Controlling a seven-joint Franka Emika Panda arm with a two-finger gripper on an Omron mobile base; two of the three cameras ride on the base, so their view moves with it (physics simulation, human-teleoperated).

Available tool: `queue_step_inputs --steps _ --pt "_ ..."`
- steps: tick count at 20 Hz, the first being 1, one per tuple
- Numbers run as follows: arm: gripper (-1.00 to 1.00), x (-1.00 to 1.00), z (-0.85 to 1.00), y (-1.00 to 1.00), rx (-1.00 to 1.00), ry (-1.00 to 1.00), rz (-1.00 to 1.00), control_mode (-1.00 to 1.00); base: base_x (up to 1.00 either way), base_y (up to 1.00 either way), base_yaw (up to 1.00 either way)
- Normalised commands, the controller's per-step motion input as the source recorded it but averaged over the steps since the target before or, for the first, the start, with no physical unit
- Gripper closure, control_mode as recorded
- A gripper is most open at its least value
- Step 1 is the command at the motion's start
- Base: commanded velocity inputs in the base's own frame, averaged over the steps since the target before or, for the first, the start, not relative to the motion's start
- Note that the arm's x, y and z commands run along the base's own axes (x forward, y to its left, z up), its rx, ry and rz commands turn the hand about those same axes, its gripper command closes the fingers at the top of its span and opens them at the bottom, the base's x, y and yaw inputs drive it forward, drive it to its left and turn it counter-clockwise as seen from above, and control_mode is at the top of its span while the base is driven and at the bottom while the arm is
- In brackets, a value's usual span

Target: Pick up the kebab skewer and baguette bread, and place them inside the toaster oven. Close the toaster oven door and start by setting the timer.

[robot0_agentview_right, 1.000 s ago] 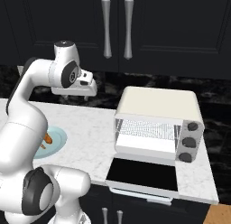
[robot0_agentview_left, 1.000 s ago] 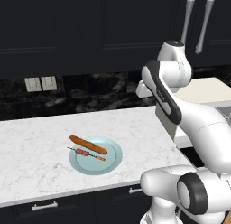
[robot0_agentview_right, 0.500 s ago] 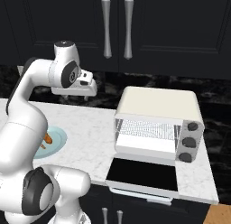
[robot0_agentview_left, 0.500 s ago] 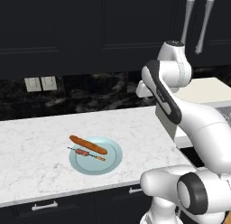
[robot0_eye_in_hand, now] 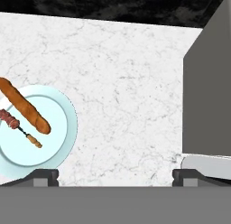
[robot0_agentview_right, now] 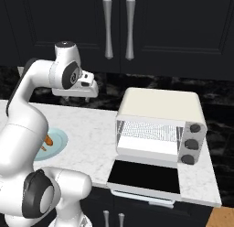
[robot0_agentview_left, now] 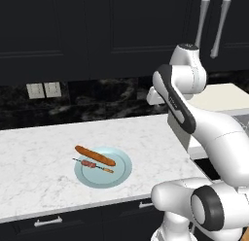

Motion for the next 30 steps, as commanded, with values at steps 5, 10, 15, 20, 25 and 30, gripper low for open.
queue_step_inputs --steps 5,10,15,20,25,30 --pt "-1.00 -0.35 -0.18 -0.32 0.00 -0.06 0.01 -1.00 0.00 0.00 0.00" --pt "-1.00 -1.00 -0.44 -0.95 0.05 -0.41 0.17 -1.00 0.00 0.00 0.00" --pt "-1.00 -0.88 -0.35 -1.00 0.00 -0.32 0.23 -1.00 0.00 0.00 0.00" --pt "-1.00 -0.36 -0.26 -1.00 0.00 -0.24 0.33 -1.00 0.00 0.00 0.00" --pt "-1.00 0.10 -0.25 -0.79 -0.01 -0.15 0.20 -1.00 0.00 0.00 0.00" --pt "-1.00 0.25 -0.13 -0.43 -0.02 -0.04 0.09 -1.00 0.00 0.00 0.00"
